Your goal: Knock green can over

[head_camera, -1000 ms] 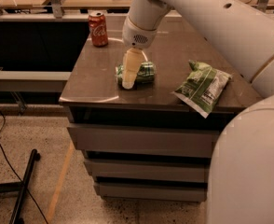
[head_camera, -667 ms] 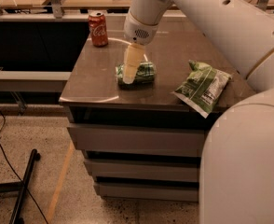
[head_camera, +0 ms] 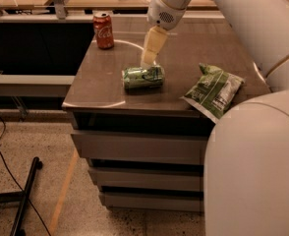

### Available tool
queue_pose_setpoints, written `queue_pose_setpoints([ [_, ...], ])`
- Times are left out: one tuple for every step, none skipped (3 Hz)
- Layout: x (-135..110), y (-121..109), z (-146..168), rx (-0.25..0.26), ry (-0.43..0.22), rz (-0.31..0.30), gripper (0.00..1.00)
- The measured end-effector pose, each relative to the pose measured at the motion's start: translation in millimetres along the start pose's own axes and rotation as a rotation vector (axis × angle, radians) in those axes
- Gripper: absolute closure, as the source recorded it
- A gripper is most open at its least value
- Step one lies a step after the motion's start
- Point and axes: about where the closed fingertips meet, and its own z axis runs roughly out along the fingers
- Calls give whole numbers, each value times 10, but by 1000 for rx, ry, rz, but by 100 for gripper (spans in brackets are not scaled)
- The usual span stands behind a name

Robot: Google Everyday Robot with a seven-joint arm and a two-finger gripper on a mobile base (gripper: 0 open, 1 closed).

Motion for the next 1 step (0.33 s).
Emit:
queue_pose_setpoints([
  [0,0,0,0,0,0,0],
])
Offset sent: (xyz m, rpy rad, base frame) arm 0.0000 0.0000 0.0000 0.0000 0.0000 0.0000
